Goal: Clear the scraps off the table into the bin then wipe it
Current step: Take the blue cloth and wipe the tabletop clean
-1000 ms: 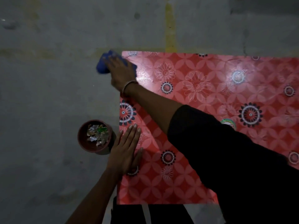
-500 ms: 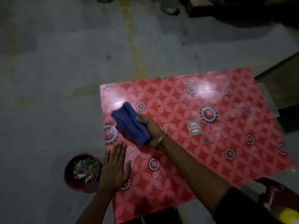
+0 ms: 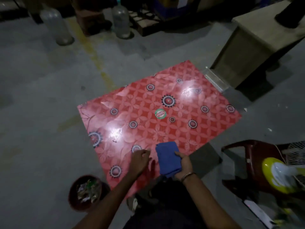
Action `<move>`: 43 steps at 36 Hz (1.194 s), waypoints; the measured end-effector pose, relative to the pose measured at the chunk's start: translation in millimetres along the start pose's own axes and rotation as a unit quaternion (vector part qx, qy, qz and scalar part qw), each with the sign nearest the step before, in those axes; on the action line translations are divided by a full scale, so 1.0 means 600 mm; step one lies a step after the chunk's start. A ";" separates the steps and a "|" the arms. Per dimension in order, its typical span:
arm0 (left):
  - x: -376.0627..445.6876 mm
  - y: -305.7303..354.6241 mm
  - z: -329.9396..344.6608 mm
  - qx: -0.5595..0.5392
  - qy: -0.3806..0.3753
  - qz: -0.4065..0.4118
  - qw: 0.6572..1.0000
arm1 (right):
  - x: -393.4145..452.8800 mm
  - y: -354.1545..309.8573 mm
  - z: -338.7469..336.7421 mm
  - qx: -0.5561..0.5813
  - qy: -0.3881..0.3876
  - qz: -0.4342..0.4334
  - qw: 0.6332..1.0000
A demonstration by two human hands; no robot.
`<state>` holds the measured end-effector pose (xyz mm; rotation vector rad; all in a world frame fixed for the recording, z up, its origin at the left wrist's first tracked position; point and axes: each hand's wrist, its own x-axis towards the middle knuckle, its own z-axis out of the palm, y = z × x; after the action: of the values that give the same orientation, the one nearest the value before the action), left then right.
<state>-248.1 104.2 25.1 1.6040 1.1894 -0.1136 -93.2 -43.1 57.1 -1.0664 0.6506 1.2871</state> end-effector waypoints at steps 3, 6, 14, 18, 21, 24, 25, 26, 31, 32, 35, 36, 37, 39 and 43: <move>-0.047 0.118 0.037 -0.332 -0.120 -0.166 0.921 | -0.013 -0.024 -0.009 0.030 -0.030 -0.025 0.999; -0.058 0.160 0.084 -0.422 -0.147 -0.174 0.878 | -0.015 -0.044 -0.022 0.048 -0.050 -0.040 0.997; -0.038 0.217 0.243 -0.328 -0.053 -0.097 0.938 | -0.001 -0.164 -0.128 -0.161 -0.005 -0.056 0.985; -0.003 0.284 0.319 -0.339 -0.067 -0.072 0.936 | 0.007 -0.266 -0.195 -0.200 0.001 -0.156 0.967; 0.014 0.337 0.372 -0.354 -0.086 -0.069 0.929 | 0.008 -0.334 -0.238 -0.206 -0.006 -0.172 0.963; 0.018 0.390 0.416 -0.362 -0.103 -0.083 0.923 | 0.011 -0.383 -0.281 -0.199 0.006 -0.174 0.964; 0.021 0.402 0.428 -0.363 -0.104 -0.089 0.922 | 0.010 -0.398 -0.292 -0.196 0.012 -0.170 0.966; 0.023 0.416 0.437 -0.364 -0.104 -0.094 0.921 | 0.012 -0.412 -0.301 -0.195 0.021 -0.168 0.966; 0.055 0.458 0.480 -0.364 -0.103 -0.138 0.915 | 0.044 -0.467 -0.333 -0.187 0.050 -0.146 0.970; 0.059 0.469 0.488 -0.359 -0.109 -0.143 0.916 | 0.053 -0.477 -0.337 -0.181 0.057 -0.139 0.972; 0.082 0.495 0.504 -0.358 -0.121 -0.140 0.915 | 0.073 -0.511 -0.336 -0.181 0.068 -0.135 0.972; 0.091 0.506 0.506 -0.362 -0.130 -0.134 0.913 | 0.079 -0.525 -0.336 -0.180 0.062 -0.137 0.972; 0.105 0.515 0.506 -0.365 -0.138 -0.127 0.912 | 0.084 -0.540 -0.333 -0.182 0.051 -0.138 0.972; 0.136 0.538 0.511 -0.370 -0.147 -0.121 0.909 | 0.101 -0.574 -0.337 -0.177 0.024 -0.143 0.973; 0.195 0.590 0.533 -0.415 -0.174 -0.109 0.886 | 0.113 -0.665 -0.343 -0.197 -0.040 -0.161 0.966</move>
<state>219.0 -41.2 63.9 0.6576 0.9359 -0.0241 339.9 -174.4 18.4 -1.3726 0.1465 1.1901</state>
